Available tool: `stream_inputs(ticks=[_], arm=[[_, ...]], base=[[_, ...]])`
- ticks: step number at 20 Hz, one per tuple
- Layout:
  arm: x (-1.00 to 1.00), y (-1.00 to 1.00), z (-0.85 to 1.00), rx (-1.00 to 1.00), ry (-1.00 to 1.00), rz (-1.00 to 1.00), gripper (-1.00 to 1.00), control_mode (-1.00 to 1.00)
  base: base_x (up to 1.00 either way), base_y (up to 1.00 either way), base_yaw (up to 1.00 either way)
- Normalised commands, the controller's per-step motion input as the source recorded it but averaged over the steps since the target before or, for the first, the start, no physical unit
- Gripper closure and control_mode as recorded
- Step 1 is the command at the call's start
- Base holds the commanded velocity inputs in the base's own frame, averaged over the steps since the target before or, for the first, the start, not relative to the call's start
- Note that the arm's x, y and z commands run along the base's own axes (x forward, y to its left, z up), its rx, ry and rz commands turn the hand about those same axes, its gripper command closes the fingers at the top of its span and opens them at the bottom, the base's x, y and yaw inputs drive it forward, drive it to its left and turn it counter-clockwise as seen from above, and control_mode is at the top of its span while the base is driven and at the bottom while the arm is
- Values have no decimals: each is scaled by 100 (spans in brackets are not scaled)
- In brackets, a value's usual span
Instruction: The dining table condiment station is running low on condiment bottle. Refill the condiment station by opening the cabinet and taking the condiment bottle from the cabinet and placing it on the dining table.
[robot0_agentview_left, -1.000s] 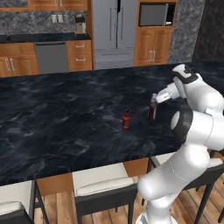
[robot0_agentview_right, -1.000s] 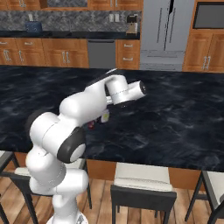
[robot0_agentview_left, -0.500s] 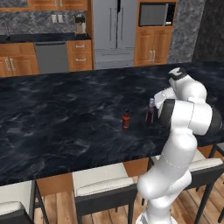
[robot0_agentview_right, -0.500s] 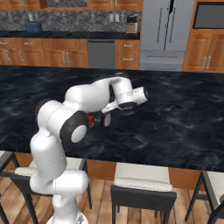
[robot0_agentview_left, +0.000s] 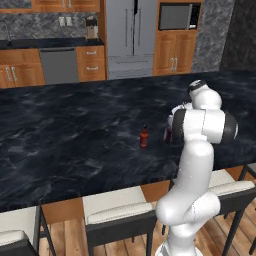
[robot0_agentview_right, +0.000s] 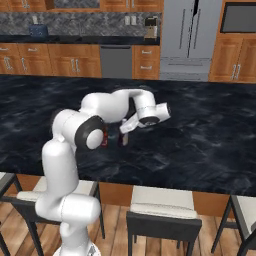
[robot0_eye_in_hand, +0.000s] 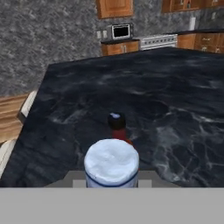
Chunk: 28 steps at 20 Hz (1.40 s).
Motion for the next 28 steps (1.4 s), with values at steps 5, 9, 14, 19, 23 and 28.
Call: stream_inputs(ticks=[5, 9, 14, 19, 23, 28], arm=[[27, 2, -32, 0, -7, 11, 100, -100], [28, 6, -35, 0, -5, 11, 100, -100], [28, 10, -35, 0, -5, 10, 100, -100], [25, 14, -36, 0, -5, 10, 100, -100], [23, 18, -36, 0, -6, 9, 100, -100], [14, 13, -36, 0, -6, 9, 100, -100]], base=[[0, 0, 0], [0, 0, 0], [0, 0, 0], [0, 0, 0], [0, 0, 0], [0, 0, 0]])
